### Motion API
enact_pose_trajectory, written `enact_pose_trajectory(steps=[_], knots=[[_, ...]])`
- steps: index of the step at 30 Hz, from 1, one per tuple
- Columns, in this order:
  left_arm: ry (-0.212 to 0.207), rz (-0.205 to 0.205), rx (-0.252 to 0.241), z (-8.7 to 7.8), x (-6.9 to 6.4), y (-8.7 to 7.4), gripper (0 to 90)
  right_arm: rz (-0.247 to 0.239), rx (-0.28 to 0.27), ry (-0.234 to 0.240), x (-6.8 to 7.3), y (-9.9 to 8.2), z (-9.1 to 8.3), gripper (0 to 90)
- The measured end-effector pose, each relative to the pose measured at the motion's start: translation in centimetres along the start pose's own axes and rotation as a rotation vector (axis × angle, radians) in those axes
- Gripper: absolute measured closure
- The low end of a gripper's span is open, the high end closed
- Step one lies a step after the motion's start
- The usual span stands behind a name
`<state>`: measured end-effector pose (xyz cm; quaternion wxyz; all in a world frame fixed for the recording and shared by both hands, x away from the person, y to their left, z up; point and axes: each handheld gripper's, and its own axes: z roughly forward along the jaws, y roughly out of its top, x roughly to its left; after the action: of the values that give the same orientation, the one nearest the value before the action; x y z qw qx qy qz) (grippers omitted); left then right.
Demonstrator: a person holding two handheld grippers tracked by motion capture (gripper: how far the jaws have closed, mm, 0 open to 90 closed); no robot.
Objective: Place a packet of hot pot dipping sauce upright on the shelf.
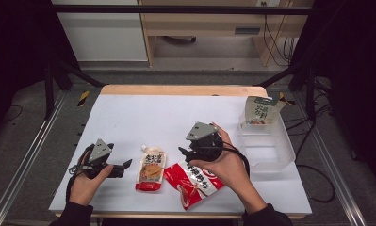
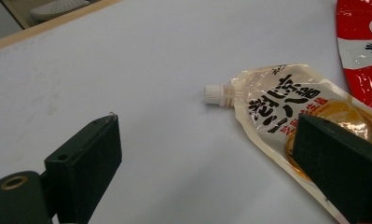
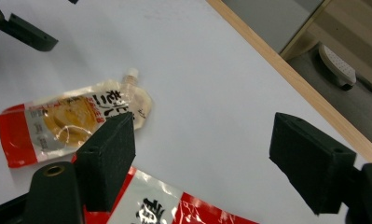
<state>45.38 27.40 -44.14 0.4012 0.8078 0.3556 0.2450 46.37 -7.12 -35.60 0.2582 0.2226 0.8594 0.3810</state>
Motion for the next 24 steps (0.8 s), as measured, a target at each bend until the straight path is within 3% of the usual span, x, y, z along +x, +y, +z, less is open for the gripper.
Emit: enact_pose_trajectory(steps=[4,7,11,15,18,21,24], knots=[[-0.004,0.015,0.006,0.1,-0.5,0.1,8.0,0.017,-0.005,0.013,0.7,1.0,1.0,21.0],[-0.010,0.034,0.016,0.0,-1.1,0.0,7.7,0.031,0.015,0.045,1.2,1.7,2.7,21.0],[-0.014,0.052,0.025,0.0,-1.7,-0.1,7.4,0.023,0.024,0.077,1.9,2.0,4.1,25.5],[-0.030,0.064,0.032,-0.3,-2.5,-0.3,7.0,0.007,0.071,0.116,2.9,2.1,6.6,34.7],[-0.034,0.069,0.041,-0.5,-2.8,-0.4,7.4,0.012,0.088,0.122,3.2,2.0,7.6,37.3],[-0.035,0.072,0.057,-0.3,-3.1,-0.5,7.5,0.043,0.117,0.152,3.3,1.6,9.8,43.1],[-0.035,0.069,0.062,-0.1,-3.1,-0.4,7.5,0.067,0.130,0.171,3.2,1.3,10.6,45.8]])
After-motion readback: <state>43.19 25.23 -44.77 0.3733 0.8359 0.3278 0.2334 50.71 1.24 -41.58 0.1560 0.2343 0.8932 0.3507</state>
